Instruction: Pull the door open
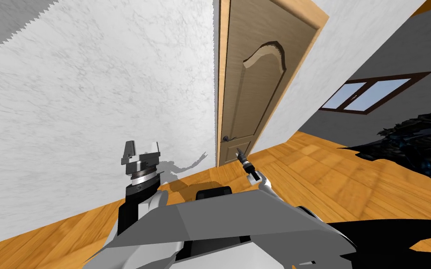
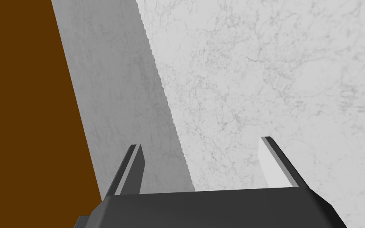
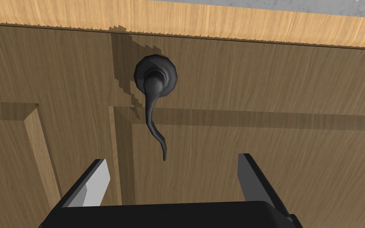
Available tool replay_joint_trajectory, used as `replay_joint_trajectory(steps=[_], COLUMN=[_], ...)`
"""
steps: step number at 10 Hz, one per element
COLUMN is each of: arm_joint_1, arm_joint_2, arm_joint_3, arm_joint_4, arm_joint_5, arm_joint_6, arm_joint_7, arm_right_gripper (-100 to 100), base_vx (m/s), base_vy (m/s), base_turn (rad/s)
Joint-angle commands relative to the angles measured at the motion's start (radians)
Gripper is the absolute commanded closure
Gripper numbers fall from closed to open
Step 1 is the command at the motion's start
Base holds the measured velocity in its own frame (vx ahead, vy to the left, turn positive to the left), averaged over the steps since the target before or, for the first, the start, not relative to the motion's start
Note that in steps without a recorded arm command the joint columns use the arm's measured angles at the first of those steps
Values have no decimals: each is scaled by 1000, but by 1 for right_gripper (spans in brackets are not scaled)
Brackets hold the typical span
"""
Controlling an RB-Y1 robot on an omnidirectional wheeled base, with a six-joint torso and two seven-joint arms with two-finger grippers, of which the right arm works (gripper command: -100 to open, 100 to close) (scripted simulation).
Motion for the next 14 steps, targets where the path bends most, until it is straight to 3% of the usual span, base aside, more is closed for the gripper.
replay_joint_trajectory(steps=[1,6,7,10,12,14], arm_joint_1=[-16,-55,-49,-48,-48,-47], arm_joint_2=[-9,-28,-28,-62,-62,-86], arm_joint_3=[-1,-2,-2,-66,-66,-110], arm_joint_4=[41,140,129,206,206,259], arm_joint_5=[6,20,18,-21,-21,-49], arm_joint_6=[-11,-35,-33,-69,-69,-94], arm_joint_7=[-14,-42,-40,-39,-39,-37], arm_right_gripper=[-100,-100,-100,-100,-100,-100], base_vx=[117,129,57,97,72,60], base_vy=[-23,-35,-15,36,19,20], base_turn=[52,42,10,336,12,290])
